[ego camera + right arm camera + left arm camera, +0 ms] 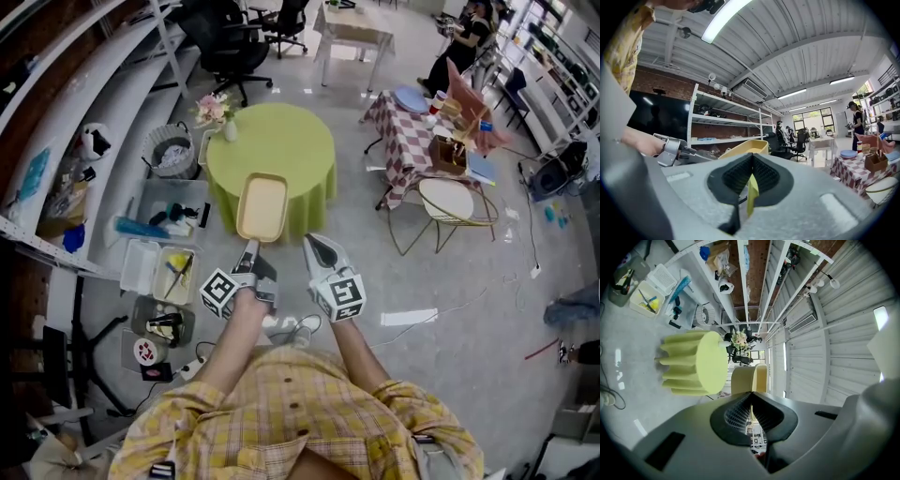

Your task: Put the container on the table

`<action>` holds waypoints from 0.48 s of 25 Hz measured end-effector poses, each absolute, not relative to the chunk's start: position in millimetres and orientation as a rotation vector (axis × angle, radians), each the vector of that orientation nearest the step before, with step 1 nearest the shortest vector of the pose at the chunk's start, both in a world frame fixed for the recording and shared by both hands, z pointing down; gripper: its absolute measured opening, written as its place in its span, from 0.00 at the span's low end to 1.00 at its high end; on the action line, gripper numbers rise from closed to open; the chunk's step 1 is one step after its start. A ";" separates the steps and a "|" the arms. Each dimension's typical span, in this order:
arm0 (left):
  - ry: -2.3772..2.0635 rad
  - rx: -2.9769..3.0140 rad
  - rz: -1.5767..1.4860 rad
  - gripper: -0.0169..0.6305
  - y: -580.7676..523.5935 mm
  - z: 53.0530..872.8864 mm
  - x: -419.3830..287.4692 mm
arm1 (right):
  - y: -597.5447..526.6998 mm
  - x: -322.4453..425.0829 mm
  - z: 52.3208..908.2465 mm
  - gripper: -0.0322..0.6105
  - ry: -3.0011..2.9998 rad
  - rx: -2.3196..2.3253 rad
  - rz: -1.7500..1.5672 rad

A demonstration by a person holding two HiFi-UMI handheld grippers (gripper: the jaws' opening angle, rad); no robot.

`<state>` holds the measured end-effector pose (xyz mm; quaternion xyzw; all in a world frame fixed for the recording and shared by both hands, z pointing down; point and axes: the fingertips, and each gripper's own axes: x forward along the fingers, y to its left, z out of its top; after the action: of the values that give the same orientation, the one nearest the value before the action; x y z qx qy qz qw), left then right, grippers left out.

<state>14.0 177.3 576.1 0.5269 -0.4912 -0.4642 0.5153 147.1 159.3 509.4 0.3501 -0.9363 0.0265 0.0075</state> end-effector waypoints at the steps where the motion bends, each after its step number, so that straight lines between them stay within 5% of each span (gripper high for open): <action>1: -1.182 1.264 -1.120 0.05 177.2 576.3 17.6 | 159.5 149.7 509.2 0.05 -2.934 1.079 0.080; 12: -1.193 1.238 -1.125 0.05 162.4 588.2 39.5 | 144.2 163.5 513.4 0.05 -2.949 1.046 0.063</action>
<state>39.5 162.4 588.2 0.5157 -0.4969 -0.4686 0.5172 163.5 144.2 513.4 0.3342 -0.9423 0.0201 0.0058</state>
